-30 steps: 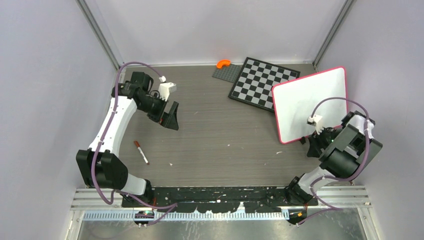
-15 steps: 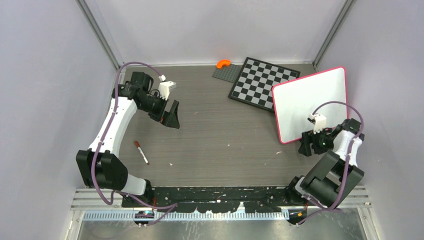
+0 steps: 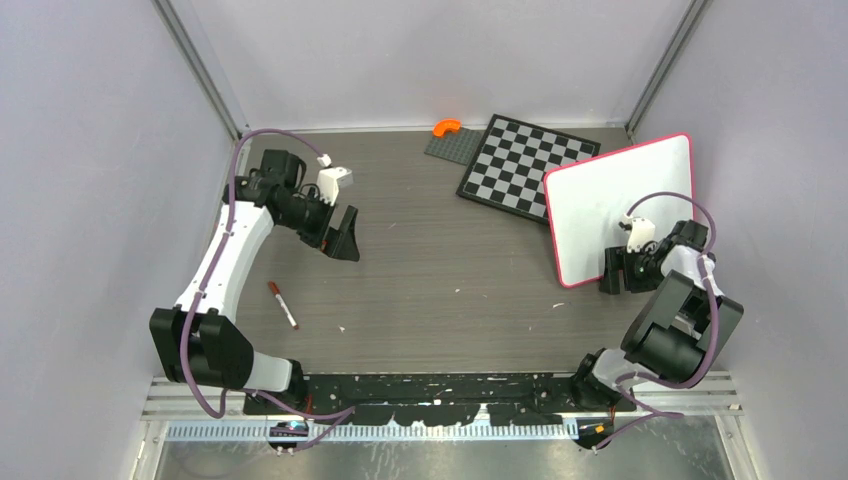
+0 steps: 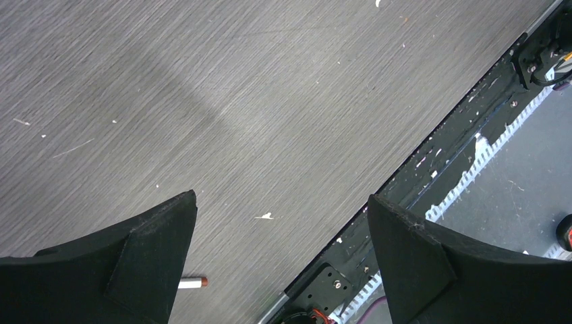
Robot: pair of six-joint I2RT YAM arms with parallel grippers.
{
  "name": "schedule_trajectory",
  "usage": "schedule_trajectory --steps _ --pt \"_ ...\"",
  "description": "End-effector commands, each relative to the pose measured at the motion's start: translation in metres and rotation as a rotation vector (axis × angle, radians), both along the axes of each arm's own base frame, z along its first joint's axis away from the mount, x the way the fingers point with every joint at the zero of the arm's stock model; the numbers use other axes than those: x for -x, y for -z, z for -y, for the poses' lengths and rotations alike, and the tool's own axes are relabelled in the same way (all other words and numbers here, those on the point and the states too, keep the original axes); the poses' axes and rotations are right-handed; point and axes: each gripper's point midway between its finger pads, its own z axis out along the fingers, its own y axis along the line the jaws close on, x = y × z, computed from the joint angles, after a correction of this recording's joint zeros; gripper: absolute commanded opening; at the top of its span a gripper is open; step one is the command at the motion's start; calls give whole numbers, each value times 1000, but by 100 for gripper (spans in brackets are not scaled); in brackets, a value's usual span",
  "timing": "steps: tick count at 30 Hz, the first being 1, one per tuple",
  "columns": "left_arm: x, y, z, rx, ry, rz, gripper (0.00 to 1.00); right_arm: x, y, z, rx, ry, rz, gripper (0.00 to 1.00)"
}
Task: Write a sentence on the whiteboard
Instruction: Move the whiteboard stand to the center of the board.
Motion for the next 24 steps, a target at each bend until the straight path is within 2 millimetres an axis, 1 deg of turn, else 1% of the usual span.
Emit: schedule_trajectory --steps 1,6,8,10,14,16,18,19,24 --pt "-5 -3 2 10 28 61 100 -29 -16 8 51 8 77 72" --pt "-6 1 2 5 32 55 100 -41 -12 2 72 -4 84 64" --pt "-6 1 2 5 35 55 100 -42 -7 2 75 -1 73 57" --pt "-6 2 2 2 35 58 100 -40 -1 4 77 7 52 47" --pt "-5 1 1 -2 35 61 100 -36 4 4 88 9 36 27" --pt "-5 2 1 -4 34 59 100 -30 4 1 85 -10 31 17" --pt "-4 2 0 -9 34 58 100 -23 2 -3 90 -33 27 5" --pt "-3 2 -1 -9 33 57 100 -19 2 -5 93 -47 22 1" --pt "0 3 -2 -16 33 62 100 12 -4 -24 84 -148 -9 1"
